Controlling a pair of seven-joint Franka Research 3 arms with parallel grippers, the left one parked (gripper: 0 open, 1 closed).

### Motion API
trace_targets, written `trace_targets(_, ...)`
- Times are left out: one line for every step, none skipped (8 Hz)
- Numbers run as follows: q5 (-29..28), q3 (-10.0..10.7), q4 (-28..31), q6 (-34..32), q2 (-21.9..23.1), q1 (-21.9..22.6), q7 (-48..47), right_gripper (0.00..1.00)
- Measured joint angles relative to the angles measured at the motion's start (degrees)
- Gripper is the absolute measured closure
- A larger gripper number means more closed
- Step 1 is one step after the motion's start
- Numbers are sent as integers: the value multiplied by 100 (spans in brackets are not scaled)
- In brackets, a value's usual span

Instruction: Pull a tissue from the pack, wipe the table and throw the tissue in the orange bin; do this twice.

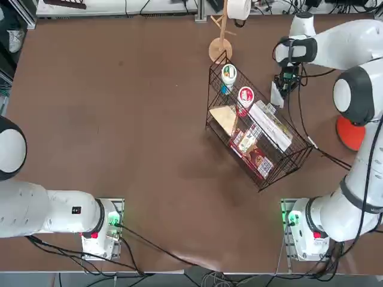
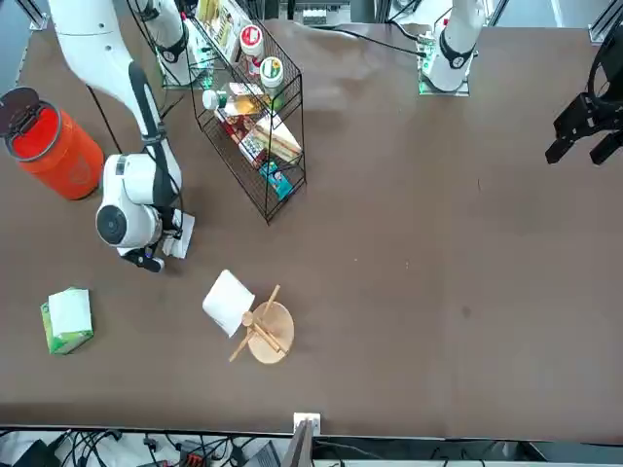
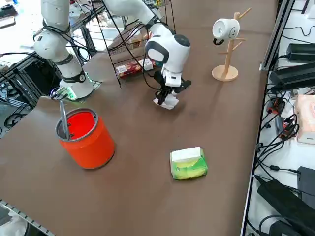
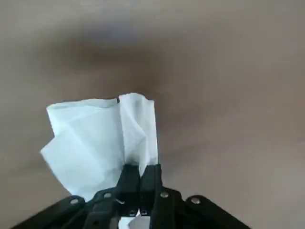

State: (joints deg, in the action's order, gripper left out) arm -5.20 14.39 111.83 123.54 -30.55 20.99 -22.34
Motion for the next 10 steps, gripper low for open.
trace_targets(-1, -2, -73, -67, 6, 102, -168, 98)
trace_targets(-1, -2, -233, -350, 25, 137, -227, 98)
trace_targets(-1, 16, -444, -766, 71, 129, -228, 98)
trace_targets(0, 46, -621, -1138, 157, 107, -228, 98)
trace_targets(5, 79, -754, -1426, 241, 85, -228, 98)
trace_targets(9, 104, -861, -1665, 311, 58, -206, 98)
trace_targets(14, 139, -969, -1895, 364, 33, -171, 98)
trace_targets(36, 224, -1064, -2128, 440, 23, -95, 98)
trace_targets(127, 338, -1156, -2405, 548, 17, 54, 98)
trace_targets(327, 467, -1281, -2812, 672, 9, 219, 98)
